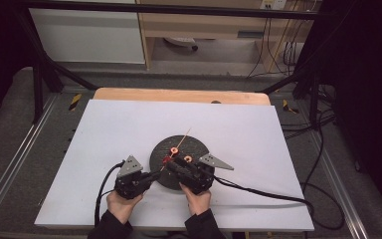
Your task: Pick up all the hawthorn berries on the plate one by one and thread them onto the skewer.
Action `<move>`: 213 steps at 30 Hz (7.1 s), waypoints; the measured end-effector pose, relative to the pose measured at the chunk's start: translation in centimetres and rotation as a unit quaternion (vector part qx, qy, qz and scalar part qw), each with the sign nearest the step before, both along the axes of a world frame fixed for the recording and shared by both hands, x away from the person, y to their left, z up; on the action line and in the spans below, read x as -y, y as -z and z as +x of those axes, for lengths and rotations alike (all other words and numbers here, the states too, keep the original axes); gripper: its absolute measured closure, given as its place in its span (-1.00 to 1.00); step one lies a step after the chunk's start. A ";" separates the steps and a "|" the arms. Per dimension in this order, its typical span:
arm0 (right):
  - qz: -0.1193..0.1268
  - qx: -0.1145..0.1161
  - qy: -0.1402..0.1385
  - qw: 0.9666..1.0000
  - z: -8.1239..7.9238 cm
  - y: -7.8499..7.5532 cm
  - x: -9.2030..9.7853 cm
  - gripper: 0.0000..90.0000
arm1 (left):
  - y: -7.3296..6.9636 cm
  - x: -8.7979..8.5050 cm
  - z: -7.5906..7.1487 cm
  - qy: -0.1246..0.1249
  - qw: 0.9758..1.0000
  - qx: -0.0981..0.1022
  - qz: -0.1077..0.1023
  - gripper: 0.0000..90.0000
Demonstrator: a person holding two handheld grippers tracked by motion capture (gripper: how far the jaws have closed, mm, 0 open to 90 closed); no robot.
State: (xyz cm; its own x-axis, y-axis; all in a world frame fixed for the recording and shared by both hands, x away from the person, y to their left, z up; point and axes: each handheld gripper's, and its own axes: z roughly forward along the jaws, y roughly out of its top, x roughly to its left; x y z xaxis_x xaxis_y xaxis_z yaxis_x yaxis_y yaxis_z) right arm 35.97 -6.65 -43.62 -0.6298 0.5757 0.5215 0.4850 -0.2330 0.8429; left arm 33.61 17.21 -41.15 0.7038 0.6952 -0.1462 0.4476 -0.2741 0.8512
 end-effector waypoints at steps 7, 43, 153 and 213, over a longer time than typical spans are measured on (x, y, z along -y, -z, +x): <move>-0.075 0.002 -0.004 0.997 0.5 -1.5 1.3 -0.42 | 0.1 -1.6 -0.3 -0.005 1.000 -0.003 0.008 0.96; -0.429 -0.115 -0.108 0.889 8.5 -4.5 0.4 -0.65 | 1.7 -5.2 -1.5 0.000 0.999 -0.012 0.035 0.96; -0.188 -0.079 -0.100 0.974 6.1 -5.6 2.5 0.39 | 1.7 -5.0 -1.8 0.004 1.000 -0.007 0.031 0.96; 0.100 -0.015 0.044 0.994 5.6 -4.1 2.3 0.39 | 1.4 -4.5 -2.5 0.004 1.000 0.015 0.020 0.96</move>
State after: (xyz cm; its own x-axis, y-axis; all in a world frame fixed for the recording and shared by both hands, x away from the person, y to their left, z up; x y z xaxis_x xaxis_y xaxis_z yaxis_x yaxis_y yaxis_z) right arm 41.59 -8.95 -39.49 -0.5642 0.5103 0.6490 0.4803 -0.4365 0.7608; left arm 31.08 21.71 -42.55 0.7136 0.6938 -0.0967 0.4188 -0.3119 0.8528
